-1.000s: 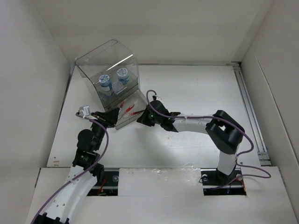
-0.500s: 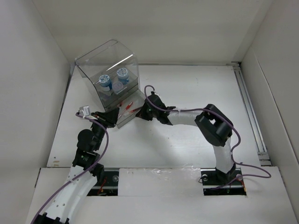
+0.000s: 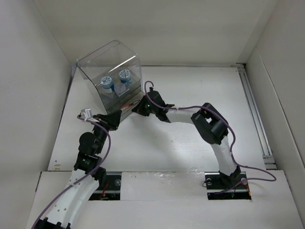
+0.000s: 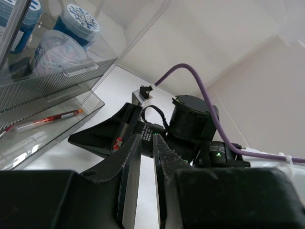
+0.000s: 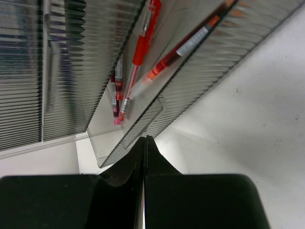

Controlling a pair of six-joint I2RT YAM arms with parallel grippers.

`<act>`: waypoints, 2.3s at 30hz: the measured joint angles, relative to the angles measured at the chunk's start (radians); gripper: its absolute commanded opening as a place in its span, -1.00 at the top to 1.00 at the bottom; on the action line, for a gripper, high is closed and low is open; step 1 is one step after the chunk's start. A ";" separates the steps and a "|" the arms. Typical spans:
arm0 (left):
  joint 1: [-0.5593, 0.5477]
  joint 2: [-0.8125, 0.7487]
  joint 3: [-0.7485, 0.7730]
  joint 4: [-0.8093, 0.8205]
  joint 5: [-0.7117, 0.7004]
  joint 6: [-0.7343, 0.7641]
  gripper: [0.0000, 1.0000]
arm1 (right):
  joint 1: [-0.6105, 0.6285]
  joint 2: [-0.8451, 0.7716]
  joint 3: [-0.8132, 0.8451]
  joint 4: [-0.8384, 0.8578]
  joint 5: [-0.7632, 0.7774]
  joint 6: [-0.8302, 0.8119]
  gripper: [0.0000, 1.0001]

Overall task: Sort the stationery into containers
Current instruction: Close the drawer in the storage box, then reset both arms

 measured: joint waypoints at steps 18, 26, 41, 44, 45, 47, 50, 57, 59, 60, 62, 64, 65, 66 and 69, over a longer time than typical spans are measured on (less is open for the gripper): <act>0.000 0.001 0.000 0.000 -0.001 0.000 0.73 | -0.010 0.172 0.118 0.143 -0.050 0.198 1.00; 0.000 0.005 -0.001 0.002 -0.001 0.000 0.73 | -0.011 0.222 0.162 0.196 -0.050 0.248 1.00; 0.000 0.011 -0.011 0.002 -0.001 0.000 0.70 | -0.029 0.224 0.148 0.250 -0.080 0.279 0.87; 0.000 0.011 -0.011 0.002 -0.001 0.000 0.66 | -0.030 0.198 0.056 0.315 -0.081 0.286 0.42; 0.000 0.012 -0.011 0.002 -0.002 0.000 0.63 | -0.030 0.180 0.014 0.325 -0.084 0.289 0.21; 0.000 0.013 -0.011 0.002 -0.002 -0.001 0.51 | -0.030 0.135 -0.082 0.349 -0.090 0.289 0.03; 0.000 0.027 -0.011 0.008 0.000 -0.001 0.16 | -0.029 0.049 -0.203 0.354 -0.100 0.292 -0.52; 0.000 0.048 -0.011 0.024 0.007 0.008 -1.00 | -0.023 -0.310 -0.422 0.293 -0.066 0.209 -1.00; 0.000 0.056 -0.011 0.035 0.014 -0.001 -1.00 | -0.013 -0.435 -0.450 0.229 -0.004 0.163 -1.00; 0.000 0.061 -0.011 0.039 0.016 0.001 -1.00 | -0.005 -0.500 -0.463 0.190 0.035 0.141 -1.00; 0.000 0.070 -0.011 0.039 0.023 0.001 -1.00 | 0.013 -0.631 -0.497 0.116 0.115 0.092 -1.00; 0.000 0.078 -0.011 0.037 0.037 0.001 -1.00 | 0.026 -0.749 -0.547 0.057 0.188 0.051 -1.00; 0.000 0.081 -0.011 0.036 0.043 0.001 -1.00 | 0.031 -0.806 -0.580 0.031 0.218 0.031 -1.00; 0.000 0.084 -0.010 0.035 0.051 0.001 -1.00 | 0.032 -0.857 -0.613 0.005 0.248 0.014 -1.00; 0.000 0.089 0.010 0.006 0.069 0.001 -1.00 | 0.031 -0.967 -0.703 -0.065 0.326 -0.026 -1.00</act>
